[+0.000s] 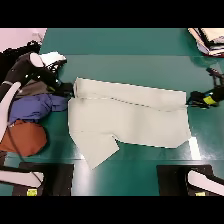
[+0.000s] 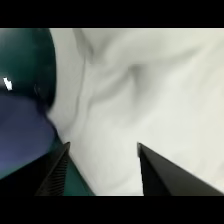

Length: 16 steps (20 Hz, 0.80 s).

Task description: Fold the shirts.

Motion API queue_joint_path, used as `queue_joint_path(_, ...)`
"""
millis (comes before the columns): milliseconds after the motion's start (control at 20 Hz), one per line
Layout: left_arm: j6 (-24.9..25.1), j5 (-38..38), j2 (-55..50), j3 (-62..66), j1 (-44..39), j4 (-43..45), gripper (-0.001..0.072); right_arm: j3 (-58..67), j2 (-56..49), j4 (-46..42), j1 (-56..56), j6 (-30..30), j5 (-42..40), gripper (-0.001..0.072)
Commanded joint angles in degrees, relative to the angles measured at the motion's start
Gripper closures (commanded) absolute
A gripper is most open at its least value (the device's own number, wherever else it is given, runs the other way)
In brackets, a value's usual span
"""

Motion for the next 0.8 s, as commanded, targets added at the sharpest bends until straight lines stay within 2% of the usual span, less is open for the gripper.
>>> queue_joint_path(0,-1.66,0.5,12.41,-15.45,-0.07,0.04,0.0218,-4.52,7.87,0.42,-5.2,0.02,2.6,0.0371)
queue_joint_path(200,-4.26,0.94,26.4,-35.36,-0.07,-1.84,0.0218,-7.41,12.46,0.46,-8.09,0.04,3.17,0.0371)
queue_joint_path(300,-4.57,2.51,31.1,-42.58,-0.07,-6.88,0.0218,-7.78,13.35,0.52,-8.11,0.04,3.28,0.0375)
queue_joint_path(400,-4.52,4.52,33.24,-47.43,-0.07,-11.8,0.0218,-7.76,13.6,2.56,-8.13,0.04,3.23,0.0376)
queue_joint_path(650,-4.39,10.45,33.2,-53.79,-0.07,-15.89,0.0218,-7.78,13.57,6.47,-8.11,0.04,3.32,0.0377)
queue_joint_path(750,-2.82,13.57,33.2,-55.36,-1.49,-19.52,0.0218,-7.78,13.57,6.45,-8.13,0.04,3.58,0.0377)
